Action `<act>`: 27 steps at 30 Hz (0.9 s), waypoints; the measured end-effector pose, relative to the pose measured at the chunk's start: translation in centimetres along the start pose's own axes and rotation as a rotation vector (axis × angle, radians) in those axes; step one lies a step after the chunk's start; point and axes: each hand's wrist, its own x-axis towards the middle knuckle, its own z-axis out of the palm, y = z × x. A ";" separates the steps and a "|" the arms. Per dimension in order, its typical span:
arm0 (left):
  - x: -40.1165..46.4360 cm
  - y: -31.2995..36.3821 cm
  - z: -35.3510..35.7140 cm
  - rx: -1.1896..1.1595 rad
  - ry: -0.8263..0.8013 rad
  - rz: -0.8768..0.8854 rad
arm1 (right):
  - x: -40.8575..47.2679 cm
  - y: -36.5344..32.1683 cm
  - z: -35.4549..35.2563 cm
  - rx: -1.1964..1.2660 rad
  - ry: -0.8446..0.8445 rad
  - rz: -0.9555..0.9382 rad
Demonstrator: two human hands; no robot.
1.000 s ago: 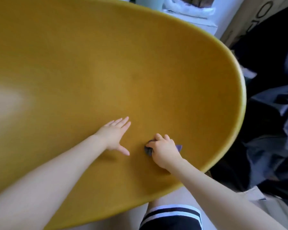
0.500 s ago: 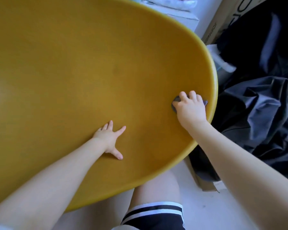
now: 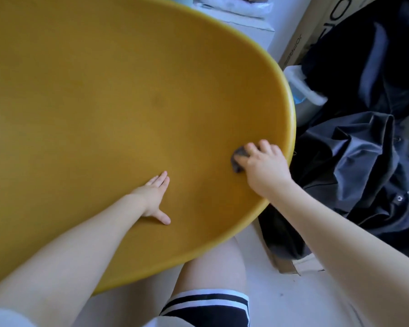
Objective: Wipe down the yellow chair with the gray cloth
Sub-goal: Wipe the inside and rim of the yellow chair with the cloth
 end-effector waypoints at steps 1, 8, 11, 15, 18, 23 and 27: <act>0.1 -0.1 0.0 -0.011 0.004 -0.002 | 0.7 0.1 0.2 -0.032 0.052 0.077; 0.6 -1.7 0.9 -0.194 0.080 0.097 | 0.9 -10.5 3.6 0.429 -0.228 -0.002; 0.2 -3.6 0.3 -0.534 0.174 0.149 | 1.9 -12.6 3.1 1.000 -0.287 0.037; -2.4 -4.8 -3.0 -1.265 0.360 0.105 | 4.4 -13.3 -0.6 1.656 -0.344 0.388; -4.0 -6.0 -6.1 -1.439 0.304 0.071 | 6.8 -14.7 -4.0 1.881 -0.431 0.423; -7.4 -9.1 -10.8 -1.486 0.269 -0.029 | 10.3 -16.2 -9.1 2.073 -0.539 0.435; -11.0 -12.3 -14.2 -1.468 0.332 -0.130 | 13.1 -16.6 -12.1 2.037 -0.723 0.407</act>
